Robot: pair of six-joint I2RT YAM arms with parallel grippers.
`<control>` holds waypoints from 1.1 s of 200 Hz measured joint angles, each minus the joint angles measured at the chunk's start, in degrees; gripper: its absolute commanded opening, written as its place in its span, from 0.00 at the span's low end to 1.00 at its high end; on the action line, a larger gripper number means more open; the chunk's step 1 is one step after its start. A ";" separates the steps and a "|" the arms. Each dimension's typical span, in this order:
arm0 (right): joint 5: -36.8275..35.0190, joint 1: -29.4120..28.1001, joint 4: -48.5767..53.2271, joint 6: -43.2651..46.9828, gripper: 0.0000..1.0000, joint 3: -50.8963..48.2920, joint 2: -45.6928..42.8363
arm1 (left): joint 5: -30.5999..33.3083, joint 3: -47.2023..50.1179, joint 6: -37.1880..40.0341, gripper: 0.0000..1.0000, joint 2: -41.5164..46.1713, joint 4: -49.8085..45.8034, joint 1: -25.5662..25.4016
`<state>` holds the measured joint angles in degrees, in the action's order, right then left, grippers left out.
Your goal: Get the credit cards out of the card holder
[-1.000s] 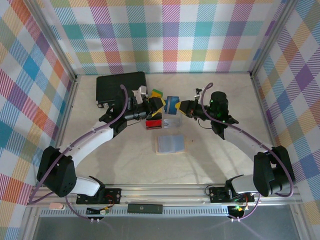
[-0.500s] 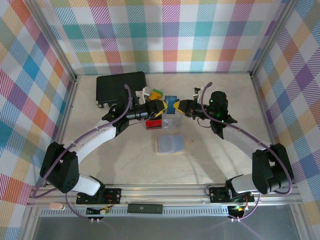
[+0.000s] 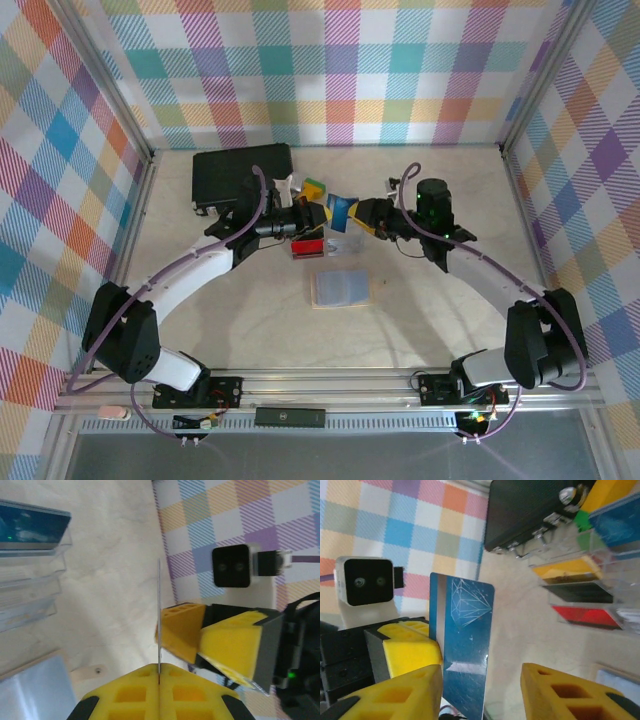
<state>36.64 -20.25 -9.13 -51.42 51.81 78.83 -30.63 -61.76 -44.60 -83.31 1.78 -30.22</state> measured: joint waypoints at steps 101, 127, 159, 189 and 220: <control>-20.33 0.00 31.80 12.39 0.92 8.81 -1.36 | 16.81 -10.12 35.87 0.00 -6.25 -15.23 -0.15; -21.49 0.00 34.88 13.62 0.98 9.44 -0.02 | 18.45 -12.98 45.99 0.00 -9.01 -17.00 -0.50; -22.45 0.00 37.48 14.95 0.99 10.60 1.68 | 18.82 -19.19 58.10 0.00 -14.62 -21.35 -0.61; -22.73 0.57 38.58 16.24 0.99 11.72 2.29 | 17.75 -26.27 69.99 0.00 -20.39 -26.62 -0.74; -22.73 2.56 40.48 16.61 0.99 13.49 4.42 | 15.04 -29.77 82.86 0.00 -23.28 -31.56 -0.76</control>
<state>13.91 -17.69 31.35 -34.81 65.30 83.24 -15.59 -91.53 38.26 -106.59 -29.78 -30.98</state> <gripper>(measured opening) 0.991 0.046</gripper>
